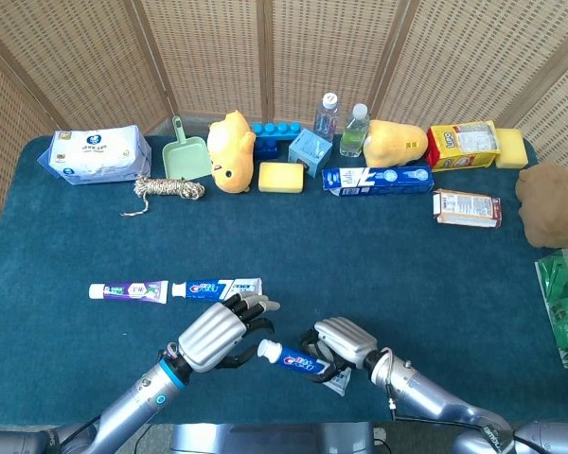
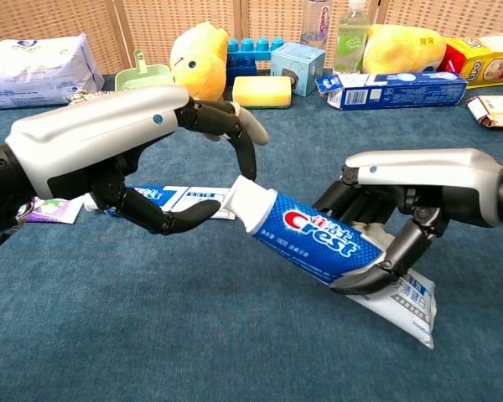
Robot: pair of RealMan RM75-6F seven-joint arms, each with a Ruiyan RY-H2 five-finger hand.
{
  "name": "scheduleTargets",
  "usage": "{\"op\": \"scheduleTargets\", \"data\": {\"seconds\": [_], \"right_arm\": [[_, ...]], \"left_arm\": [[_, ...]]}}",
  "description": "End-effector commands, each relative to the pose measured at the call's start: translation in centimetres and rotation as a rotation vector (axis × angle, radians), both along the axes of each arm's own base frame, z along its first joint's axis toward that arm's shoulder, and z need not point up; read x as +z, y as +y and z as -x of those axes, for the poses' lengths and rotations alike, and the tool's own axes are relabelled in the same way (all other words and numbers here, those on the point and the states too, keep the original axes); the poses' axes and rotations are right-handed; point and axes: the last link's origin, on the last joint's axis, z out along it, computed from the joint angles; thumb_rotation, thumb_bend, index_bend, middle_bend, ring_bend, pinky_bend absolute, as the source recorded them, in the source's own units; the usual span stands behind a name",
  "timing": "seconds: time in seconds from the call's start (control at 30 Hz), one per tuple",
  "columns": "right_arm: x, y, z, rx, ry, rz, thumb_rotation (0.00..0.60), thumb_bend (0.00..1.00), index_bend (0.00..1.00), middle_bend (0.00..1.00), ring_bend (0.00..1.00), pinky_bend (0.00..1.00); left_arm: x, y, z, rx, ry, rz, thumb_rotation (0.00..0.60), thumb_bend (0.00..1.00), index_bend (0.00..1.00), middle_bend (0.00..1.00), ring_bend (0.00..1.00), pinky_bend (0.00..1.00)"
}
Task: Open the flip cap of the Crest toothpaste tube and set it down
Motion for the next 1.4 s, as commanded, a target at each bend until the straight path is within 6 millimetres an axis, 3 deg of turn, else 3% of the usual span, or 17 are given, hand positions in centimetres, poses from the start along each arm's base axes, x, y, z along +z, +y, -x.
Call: {"op": "scheduleTargets", "data": {"seconds": [0.03, 0.33, 0.5, 0.7, 1.4], "right_arm": [[0.0, -0.1, 0.0, 0.009, 0.009, 0.006, 0.6, 0.41, 0.87, 0.79, 0.74, 0.79], [-0.2, -0.1, -0.1, 0.045, 0.044, 0.029, 0.6, 0.42, 0.88, 0.8, 0.75, 0.79], [0.1, -0.9, -0.3, 0.001, 0.023, 0.026, 0.6, 0.42, 0.88, 0.8, 0.75, 0.79], [0.1, -1.5, -0.4, 0.003, 0.028, 0.031, 0.6, 0.42, 0.88, 0.8, 0.75, 0.79], [-1.5, -0.4, -1.8, 0.112, 0.098, 0.051, 0.6, 0.44, 0.88, 0.81, 0.76, 0.79]], "left_arm": [[0.0, 0.1, 0.0, 0.002, -0.001, -0.002, 0.6, 0.41, 0.38, 0.22, 0.18, 0.18], [0.1, 0.2, 0.1, 0.009, -0.001, 0.001, 0.6, 0.41, 0.37, 0.22, 0.18, 0.18], [0.4, 0.0, 0.7, 0.012, 0.023, 0.01, 0.599, 0.4, 0.29, 0.2, 0.17, 0.18], [0.7, -0.1, 1.1, 0.014, 0.047, 0.016, 0.549, 0.39, 0.25, 0.18, 0.16, 0.18], [-0.1, 0.2, -0.4, 0.023, 0.01, 0.017, 0.549, 0.38, 0.26, 0.18, 0.16, 0.18]]}}
